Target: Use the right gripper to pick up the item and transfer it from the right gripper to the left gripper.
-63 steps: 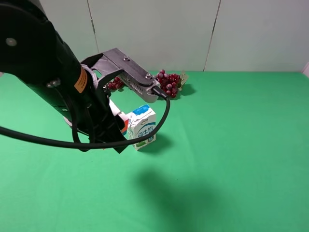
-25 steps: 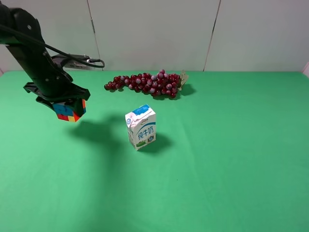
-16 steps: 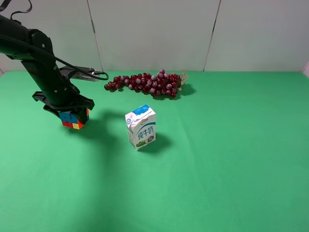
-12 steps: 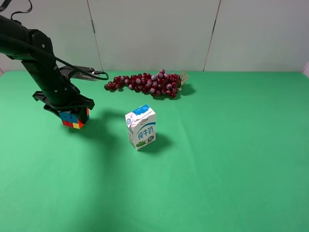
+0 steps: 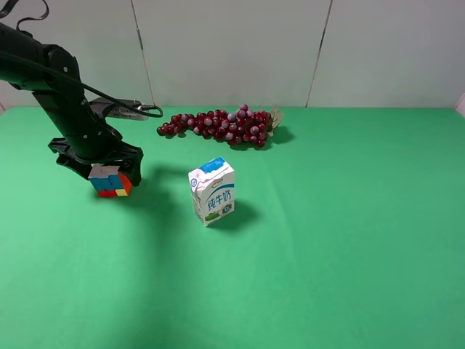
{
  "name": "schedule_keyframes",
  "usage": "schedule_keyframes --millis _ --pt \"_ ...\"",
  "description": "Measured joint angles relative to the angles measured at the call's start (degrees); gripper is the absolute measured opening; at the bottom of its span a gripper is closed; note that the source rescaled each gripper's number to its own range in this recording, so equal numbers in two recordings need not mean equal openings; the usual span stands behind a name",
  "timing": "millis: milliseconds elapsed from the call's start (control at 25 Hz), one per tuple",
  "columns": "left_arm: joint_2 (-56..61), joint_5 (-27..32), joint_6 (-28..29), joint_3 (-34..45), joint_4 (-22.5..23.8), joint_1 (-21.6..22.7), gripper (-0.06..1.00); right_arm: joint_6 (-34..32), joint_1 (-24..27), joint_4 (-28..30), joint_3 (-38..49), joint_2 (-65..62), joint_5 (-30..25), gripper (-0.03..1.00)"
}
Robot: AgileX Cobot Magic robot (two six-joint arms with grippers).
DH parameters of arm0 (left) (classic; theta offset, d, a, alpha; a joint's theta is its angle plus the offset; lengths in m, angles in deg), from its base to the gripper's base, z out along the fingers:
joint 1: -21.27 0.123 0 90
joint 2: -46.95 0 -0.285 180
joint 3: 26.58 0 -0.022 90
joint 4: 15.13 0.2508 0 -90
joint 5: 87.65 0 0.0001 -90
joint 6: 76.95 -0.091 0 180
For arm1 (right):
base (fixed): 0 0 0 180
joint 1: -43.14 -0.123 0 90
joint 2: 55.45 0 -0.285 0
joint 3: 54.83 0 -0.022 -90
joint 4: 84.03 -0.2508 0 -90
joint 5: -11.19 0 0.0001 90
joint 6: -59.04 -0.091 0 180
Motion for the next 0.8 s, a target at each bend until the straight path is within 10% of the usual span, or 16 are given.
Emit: schedule_keyframes --millis 360,800 --pt "0.0 2.29 -0.11 -1.14 0.0 0.0 1.0 0.0 0.0 0.0 0.0 0.0 0.0 1.0" --pt "0.47 24.45 -0.41 -15.3 0.11 0.0 1.0 0.0 0.0 0.0 0.0 0.0 0.0 1.0"
